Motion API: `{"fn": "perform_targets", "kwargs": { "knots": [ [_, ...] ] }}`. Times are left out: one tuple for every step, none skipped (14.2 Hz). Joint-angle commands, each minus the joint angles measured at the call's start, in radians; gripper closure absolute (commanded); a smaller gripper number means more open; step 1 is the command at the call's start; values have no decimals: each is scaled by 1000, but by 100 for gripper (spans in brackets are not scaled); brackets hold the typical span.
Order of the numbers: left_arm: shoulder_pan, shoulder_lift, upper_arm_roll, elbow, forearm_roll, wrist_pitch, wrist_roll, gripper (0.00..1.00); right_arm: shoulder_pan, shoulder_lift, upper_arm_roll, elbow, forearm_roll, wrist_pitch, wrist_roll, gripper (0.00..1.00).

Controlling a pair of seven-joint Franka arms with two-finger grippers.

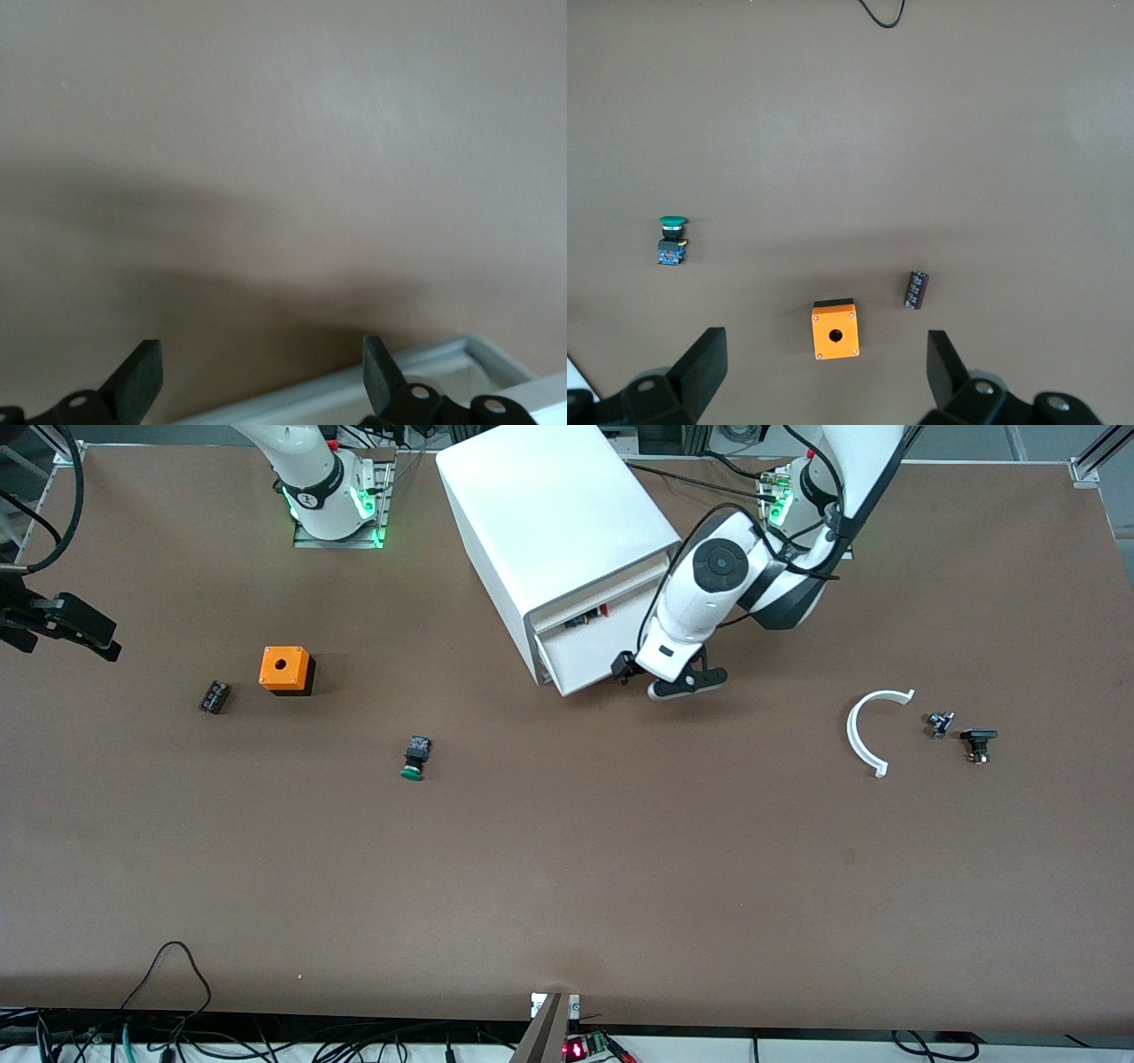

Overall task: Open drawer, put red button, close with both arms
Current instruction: 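Push the drawer closed with the left gripper while the right gripper retracts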

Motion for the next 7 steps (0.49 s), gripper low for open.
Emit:
{"fn": "perform_targets", "kwargs": {
  "knots": [
    [-1,-44,-27,-43,-18,-28,8,0,-1,-23,-1,-36,16,0,-15,0],
    [-1,-44,-53,-48,-18,-29,6,0,-1,-29,-1,-48,15,6,-22,0],
    [-1,-47,-78,-50,-18,-34,6,0,-1,-31,0,-52,15,5,-42,0],
    [-1,-52,-89,-50,-18,-35,6,0,-1,-41,0,-63,15,5,-70,0],
    [-1,-55,-101,-50,-18,-35,6,0,-1,-63,-1,-89,15,8,-87,0],
    [-1,-55,-112,-50,-18,-35,6,0,-1,-89,-1,-123,15,23,-87,0],
    [-1,-55,-113,-50,-18,-35,6,0,-1,-118,0,-163,15,41,-87,0]
  ]
}}
